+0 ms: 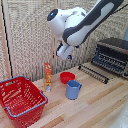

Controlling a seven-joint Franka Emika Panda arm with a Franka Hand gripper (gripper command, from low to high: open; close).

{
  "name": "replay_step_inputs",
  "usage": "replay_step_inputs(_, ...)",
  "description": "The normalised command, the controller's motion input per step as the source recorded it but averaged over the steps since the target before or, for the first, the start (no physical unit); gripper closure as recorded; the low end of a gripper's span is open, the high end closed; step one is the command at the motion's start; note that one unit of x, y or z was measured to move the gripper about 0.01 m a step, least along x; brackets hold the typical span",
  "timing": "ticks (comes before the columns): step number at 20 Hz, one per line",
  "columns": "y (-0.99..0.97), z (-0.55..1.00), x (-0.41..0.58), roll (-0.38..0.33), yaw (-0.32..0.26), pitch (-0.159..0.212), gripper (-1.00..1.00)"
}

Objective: Extend the gripper towards the oven tray handle. Grasp the handle and carefully pull the tray out of the oven. Move the gripper above the red bowl. Grab the red bowl gently. Lift the bowl and place it onto the oven tray.

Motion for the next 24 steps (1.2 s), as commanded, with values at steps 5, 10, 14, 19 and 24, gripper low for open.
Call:
replay_step_inputs(5, -0.53, -0.11, -0.07, -0.243, 0.045, -0.058, -1.0)
replay_step_inputs(10, -0.59, -0.17, -0.058, -0.218, 0.047, -0.055, -1.0)
replay_step_inputs(14, -0.64, -0.17, -0.04, -0.206, 0.044, -0.051, -1.0)
replay_step_inputs(19, -0.62, -0.13, -0.019, -0.182, 0.046, -0.049, -1.0)
replay_step_inputs(24, -0.66, -0.12, 0.0, -0.146, 0.055, -0.044, -1.0)
